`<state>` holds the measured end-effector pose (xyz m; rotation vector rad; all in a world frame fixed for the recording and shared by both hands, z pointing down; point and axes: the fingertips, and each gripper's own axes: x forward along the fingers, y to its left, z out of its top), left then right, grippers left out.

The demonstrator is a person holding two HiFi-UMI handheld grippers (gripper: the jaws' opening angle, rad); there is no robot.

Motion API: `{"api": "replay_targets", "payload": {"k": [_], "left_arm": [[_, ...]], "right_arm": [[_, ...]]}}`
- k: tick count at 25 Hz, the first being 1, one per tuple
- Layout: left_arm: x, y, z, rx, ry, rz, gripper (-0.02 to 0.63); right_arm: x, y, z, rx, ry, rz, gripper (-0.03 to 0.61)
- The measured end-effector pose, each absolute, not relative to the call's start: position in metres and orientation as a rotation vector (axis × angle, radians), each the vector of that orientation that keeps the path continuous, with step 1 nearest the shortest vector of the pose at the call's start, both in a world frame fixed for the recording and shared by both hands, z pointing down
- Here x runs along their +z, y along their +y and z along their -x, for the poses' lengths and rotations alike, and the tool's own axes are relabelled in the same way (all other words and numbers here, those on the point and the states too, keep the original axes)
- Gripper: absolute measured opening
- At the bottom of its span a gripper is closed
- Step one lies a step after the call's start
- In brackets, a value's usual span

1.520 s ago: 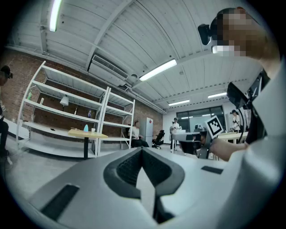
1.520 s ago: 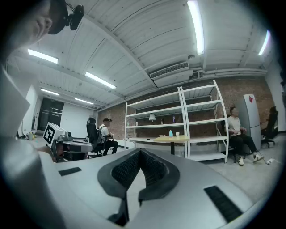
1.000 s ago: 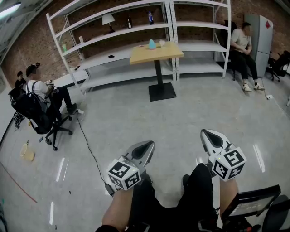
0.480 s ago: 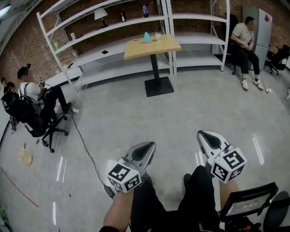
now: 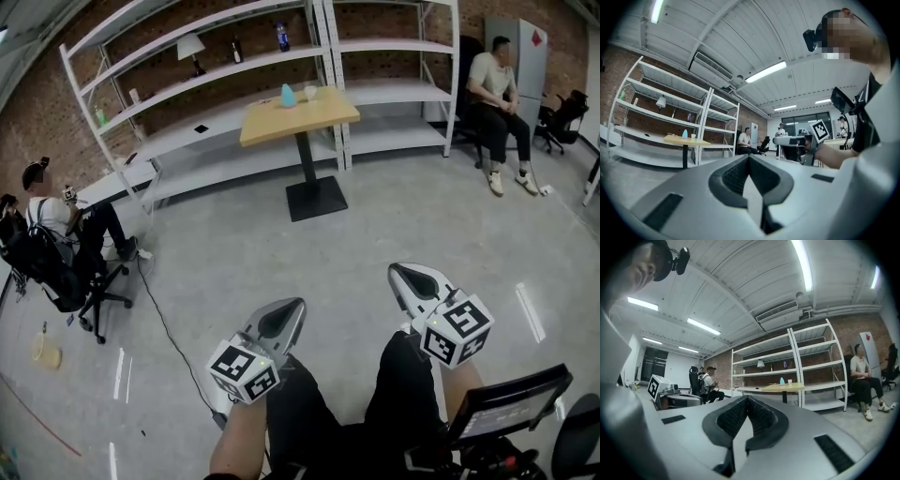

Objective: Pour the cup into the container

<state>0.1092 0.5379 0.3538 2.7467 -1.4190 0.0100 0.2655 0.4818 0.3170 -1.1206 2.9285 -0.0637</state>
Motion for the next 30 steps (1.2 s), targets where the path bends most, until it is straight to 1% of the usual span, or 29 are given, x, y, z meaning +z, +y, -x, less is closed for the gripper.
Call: {"api": "replay_targets", "payload": {"k": [9, 13, 18, 30], "left_arm": [[0.331, 0.453, -0.105, 0.004, -1.383, -2.799, 0.0], [0.335, 0.4, -0.105, -0.001, -1.35, -2.778, 0.0], [0.338, 0.337, -0.104, 0.035, -1.316, -2.802, 0.0], [0.33, 0.213, -0.033, 0.03, -1.381, -2.792, 0.0]], "right_arm": [[0.314, 0.404, -0.263, -0.088, 2.921, 1.153, 0.0], [0.326, 0.358, -0.262, -0.147, 2.933, 1.173, 0.0], [0.324, 0.296, -0.255, -0.135, 2.914, 1.179, 0.0], [0.308, 0.16, -0.184, -0.116, 2.916, 1.137, 0.0]]}}
